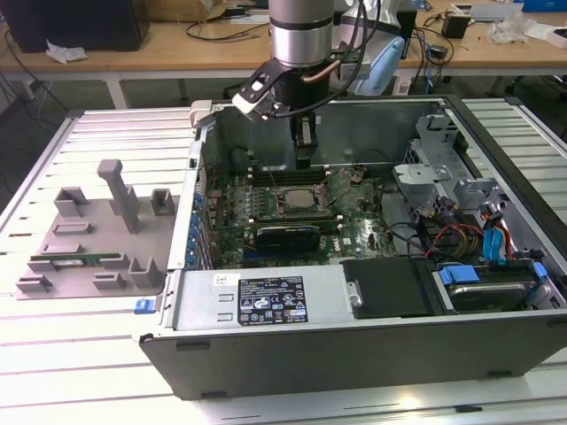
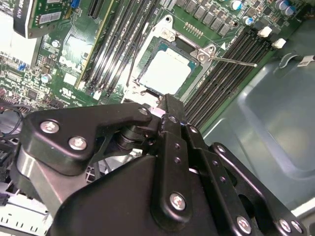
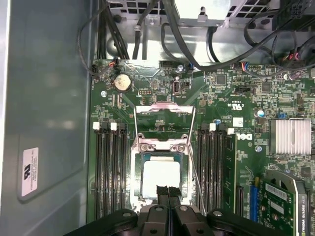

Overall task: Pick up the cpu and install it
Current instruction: 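Close the cpu cover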

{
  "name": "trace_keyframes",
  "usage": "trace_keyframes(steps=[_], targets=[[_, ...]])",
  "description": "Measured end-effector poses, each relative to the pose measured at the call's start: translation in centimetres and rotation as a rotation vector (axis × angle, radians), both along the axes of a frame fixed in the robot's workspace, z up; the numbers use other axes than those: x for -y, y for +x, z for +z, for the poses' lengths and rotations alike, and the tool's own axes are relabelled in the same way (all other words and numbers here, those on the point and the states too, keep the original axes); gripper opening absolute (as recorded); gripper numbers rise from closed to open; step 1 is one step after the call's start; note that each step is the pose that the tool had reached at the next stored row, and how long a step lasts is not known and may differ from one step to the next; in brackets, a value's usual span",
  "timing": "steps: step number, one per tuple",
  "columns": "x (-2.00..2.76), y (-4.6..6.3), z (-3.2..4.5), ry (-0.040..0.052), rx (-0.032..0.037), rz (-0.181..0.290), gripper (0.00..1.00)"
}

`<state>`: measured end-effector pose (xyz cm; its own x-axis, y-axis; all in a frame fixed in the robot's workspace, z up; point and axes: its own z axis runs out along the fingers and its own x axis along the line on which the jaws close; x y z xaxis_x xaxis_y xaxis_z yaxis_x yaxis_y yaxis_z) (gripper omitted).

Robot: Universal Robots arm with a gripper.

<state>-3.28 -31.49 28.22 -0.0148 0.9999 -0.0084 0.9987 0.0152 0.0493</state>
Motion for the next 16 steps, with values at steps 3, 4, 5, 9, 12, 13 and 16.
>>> trace_keyframes(steps=[3,4,5,9,12,13,16], targets=[[0.00,0.0,0.37,0.0002,0.0002,0.000,0.11],[0.00,0.0,0.37,0.0002,0.0001,0.000,0.11],[0.00,0.0,0.38,0.0000,0.0000,0.000,0.11],[0.00,0.4,0.39,0.0000,-0.0001,0.000,0.11],[0.00,1.2,0.38,0.0001,0.0000,0.000,0.11],[0.00,1.4,0.38,0.0000,0.0000,0.000,0.11],[0.00,2.1,0.38,0.0001,0.0000,0.000,0.11]])
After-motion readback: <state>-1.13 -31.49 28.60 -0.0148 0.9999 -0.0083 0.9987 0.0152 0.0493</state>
